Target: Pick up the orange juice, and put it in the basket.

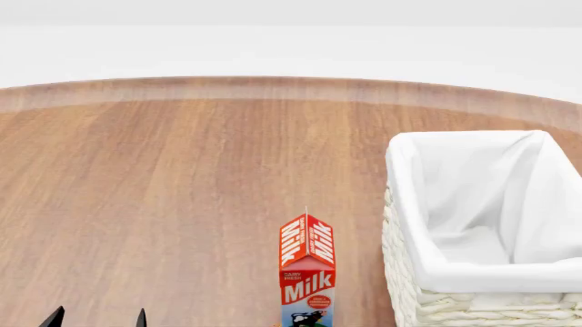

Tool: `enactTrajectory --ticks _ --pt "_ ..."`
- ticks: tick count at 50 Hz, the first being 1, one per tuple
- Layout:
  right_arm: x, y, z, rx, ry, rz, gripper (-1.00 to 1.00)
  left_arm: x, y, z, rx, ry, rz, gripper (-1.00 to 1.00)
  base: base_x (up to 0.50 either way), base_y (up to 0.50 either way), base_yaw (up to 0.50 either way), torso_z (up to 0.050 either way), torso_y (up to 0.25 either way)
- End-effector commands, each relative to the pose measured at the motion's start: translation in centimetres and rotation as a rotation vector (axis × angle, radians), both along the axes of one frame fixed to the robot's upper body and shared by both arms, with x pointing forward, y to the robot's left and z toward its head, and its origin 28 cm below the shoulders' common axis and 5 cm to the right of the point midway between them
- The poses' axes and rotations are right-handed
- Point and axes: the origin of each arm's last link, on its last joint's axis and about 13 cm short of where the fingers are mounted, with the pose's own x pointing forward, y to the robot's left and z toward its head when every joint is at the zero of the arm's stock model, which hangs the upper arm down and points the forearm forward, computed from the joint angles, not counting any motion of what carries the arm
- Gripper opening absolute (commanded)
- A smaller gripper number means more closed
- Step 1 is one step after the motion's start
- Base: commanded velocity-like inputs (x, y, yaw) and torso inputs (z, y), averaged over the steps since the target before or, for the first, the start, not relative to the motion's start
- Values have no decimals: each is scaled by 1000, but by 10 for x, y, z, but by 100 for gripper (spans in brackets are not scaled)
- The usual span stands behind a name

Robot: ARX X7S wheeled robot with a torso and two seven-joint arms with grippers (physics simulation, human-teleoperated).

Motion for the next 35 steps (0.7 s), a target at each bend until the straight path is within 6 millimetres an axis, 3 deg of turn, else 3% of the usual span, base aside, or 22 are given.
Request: enactTrajectory --ticks 1,35 --pt "-3 -2 24 -18 -92 -12 -100 0 0 0 0 0 0 100 0 0 0 0 0" --pt "8 -9 73 4 -213 -73 -100 0 0 0 0 0 0 100 0 0 0 0 0"
